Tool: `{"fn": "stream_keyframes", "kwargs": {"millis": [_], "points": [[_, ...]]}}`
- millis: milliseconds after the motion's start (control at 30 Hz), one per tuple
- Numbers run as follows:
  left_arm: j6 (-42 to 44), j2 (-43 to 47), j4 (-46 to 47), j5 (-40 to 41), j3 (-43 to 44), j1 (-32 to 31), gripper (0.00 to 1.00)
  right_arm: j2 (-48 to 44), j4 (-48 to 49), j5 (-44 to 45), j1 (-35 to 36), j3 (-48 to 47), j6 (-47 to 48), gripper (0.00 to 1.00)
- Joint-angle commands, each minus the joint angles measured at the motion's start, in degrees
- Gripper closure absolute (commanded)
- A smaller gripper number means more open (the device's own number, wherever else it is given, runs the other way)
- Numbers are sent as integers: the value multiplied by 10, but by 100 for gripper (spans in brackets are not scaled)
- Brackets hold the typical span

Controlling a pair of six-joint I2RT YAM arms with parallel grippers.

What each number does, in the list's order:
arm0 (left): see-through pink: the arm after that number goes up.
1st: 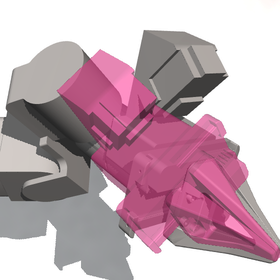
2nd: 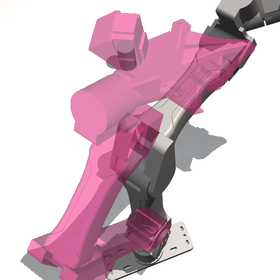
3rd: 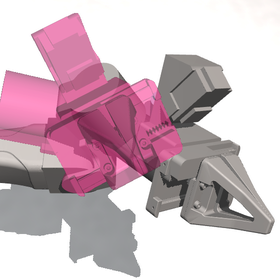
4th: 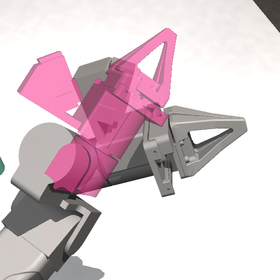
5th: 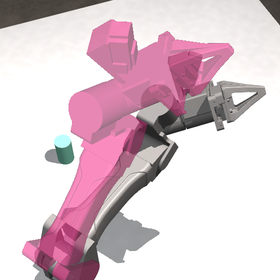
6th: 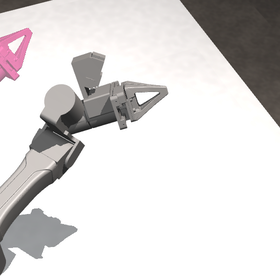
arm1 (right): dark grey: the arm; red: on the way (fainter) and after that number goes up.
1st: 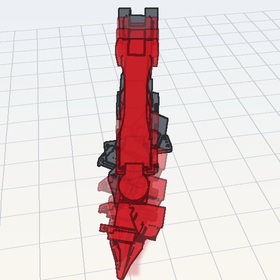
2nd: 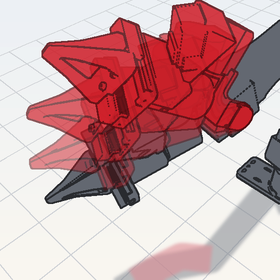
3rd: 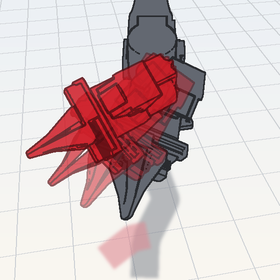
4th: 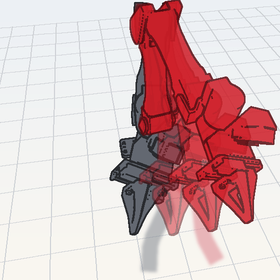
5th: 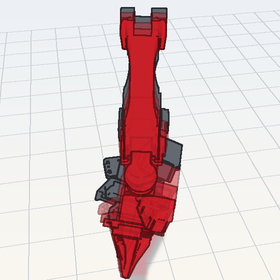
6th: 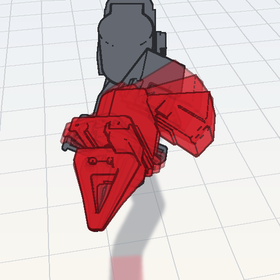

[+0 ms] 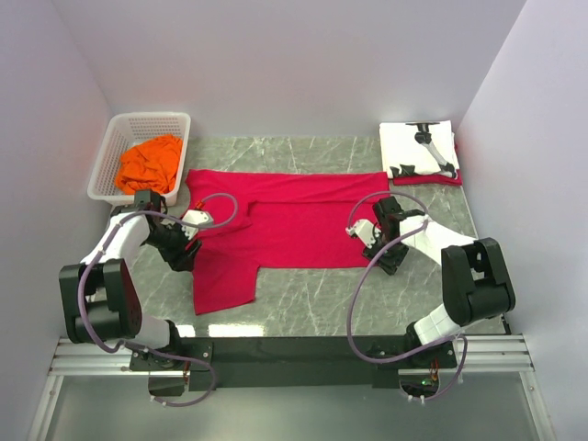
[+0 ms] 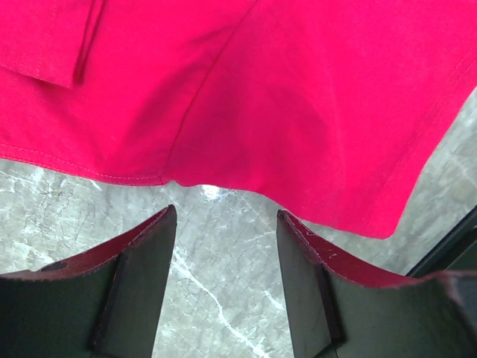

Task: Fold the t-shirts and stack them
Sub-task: Fold the tshirt

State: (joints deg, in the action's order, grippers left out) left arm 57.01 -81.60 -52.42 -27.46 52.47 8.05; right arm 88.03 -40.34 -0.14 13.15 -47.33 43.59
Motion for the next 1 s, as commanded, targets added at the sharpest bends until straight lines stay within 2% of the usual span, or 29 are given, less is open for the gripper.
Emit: {"fn": "stream_keyframes", "kwargs": {"millis": [0, 333, 533, 800, 900, 933, 967], "points": [[31, 11, 13, 7, -10, 1, 39, -1, 47, 25, 3, 7, 15, 52], [35, 8, 5, 5, -3, 2, 40, -69, -22, 3, 9, -31, 27, 54], [28, -8, 9, 0, 8, 1, 40, -26, -18, -7, 10, -26, 39, 54], [35, -13, 14, 4, 6, 2, 39, 24, 39, 17, 10, 20, 49, 54], [56, -6, 19, 9, -10, 2, 39, 37, 53, 27, 9, 27, 48, 64], [65, 1, 29, 13, -24, 2, 40, 41, 55, 28, 9, 27, 47, 72], [70, 7, 36, 14, -32, 0, 40, 42, 56, 29, 9, 23, 47, 76]]}}
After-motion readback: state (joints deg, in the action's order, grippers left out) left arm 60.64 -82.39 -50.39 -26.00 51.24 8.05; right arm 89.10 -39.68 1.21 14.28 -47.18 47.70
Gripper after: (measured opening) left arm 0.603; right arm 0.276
